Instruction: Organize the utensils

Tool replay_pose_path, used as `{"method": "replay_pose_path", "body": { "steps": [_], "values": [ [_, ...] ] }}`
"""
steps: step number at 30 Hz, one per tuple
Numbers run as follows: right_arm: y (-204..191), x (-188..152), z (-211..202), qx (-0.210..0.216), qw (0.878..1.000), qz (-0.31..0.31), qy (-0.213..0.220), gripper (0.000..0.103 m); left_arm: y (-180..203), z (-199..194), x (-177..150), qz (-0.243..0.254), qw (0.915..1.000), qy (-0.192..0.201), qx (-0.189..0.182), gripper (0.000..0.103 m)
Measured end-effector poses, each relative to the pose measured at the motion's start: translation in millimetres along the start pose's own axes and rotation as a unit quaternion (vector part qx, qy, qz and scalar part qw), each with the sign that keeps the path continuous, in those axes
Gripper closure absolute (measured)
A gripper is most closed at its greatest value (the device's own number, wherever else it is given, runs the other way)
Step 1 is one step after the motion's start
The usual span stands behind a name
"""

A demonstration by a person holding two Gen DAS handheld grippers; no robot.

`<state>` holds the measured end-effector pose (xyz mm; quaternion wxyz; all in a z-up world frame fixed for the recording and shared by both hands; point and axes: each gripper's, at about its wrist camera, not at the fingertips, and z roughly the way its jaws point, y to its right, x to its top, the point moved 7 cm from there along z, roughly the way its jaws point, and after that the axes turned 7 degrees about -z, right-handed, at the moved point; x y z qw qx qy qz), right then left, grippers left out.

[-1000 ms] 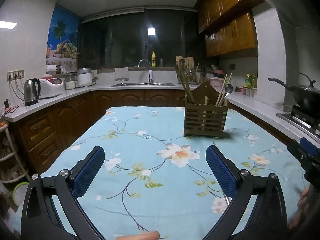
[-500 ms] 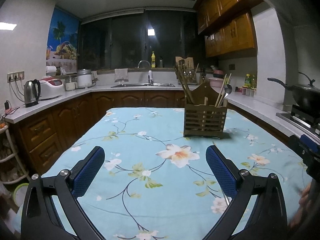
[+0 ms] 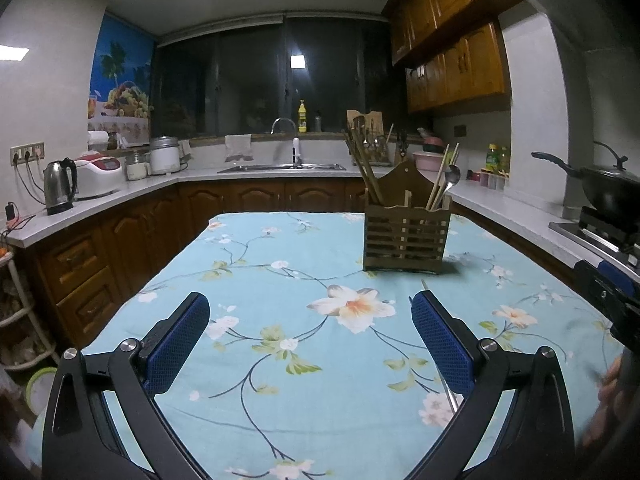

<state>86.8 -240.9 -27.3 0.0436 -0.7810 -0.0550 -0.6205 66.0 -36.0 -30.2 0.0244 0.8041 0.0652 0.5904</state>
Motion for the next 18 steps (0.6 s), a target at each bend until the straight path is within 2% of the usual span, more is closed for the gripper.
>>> {"method": "replay_pose_path", "body": {
  "steps": [18],
  "values": [
    [14.8, -3.2, 17.1, -0.001, 1.0, 0.007, -0.028, 0.002, 4.4, 17.9, -4.0, 0.001, 0.9997, -0.024, -0.009, 0.0]
  ]
}}
